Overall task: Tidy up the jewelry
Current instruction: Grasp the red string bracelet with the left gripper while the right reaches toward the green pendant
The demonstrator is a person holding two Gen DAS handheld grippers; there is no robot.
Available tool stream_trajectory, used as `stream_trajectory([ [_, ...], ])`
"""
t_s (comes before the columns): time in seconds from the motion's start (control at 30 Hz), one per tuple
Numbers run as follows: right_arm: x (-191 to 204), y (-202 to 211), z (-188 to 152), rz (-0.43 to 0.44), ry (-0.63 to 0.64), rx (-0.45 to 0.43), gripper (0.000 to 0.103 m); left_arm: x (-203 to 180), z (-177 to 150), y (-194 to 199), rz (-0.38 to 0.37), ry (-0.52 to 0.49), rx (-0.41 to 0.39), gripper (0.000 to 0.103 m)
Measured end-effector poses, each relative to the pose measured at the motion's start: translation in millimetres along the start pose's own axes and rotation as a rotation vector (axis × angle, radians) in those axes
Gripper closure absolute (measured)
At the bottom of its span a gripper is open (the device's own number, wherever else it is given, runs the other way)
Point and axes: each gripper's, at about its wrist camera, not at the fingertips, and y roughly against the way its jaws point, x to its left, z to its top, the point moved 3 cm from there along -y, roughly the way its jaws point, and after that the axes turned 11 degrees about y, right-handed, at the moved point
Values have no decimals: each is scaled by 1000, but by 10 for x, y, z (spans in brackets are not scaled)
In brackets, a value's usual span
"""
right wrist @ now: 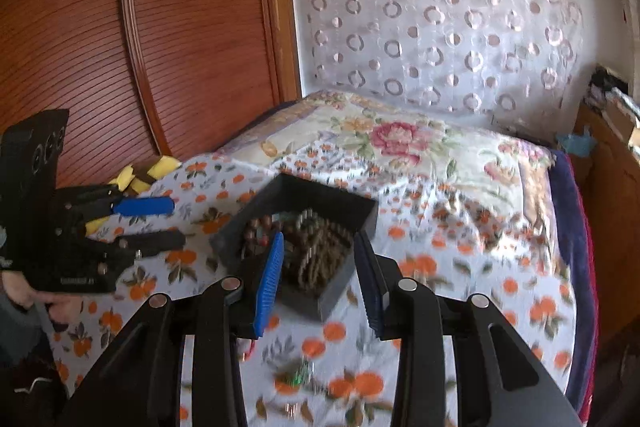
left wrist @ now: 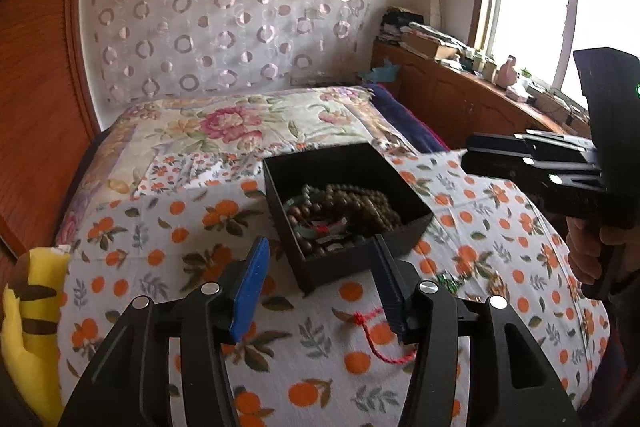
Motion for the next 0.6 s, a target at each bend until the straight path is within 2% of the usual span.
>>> stream_trajectory([
  [0.4,-55,61,-949,-76,-69,149,64,-154,-450,-237,-26,-7,112,53],
  [0.57,-14,11,-1036,-62,-73,169,64,-224,-575,-349,-19,-41,168,54],
  [0.6,3,-10,-1018,-56,-70,169,64,-237,-592,-365,-20,-47,175,57],
])
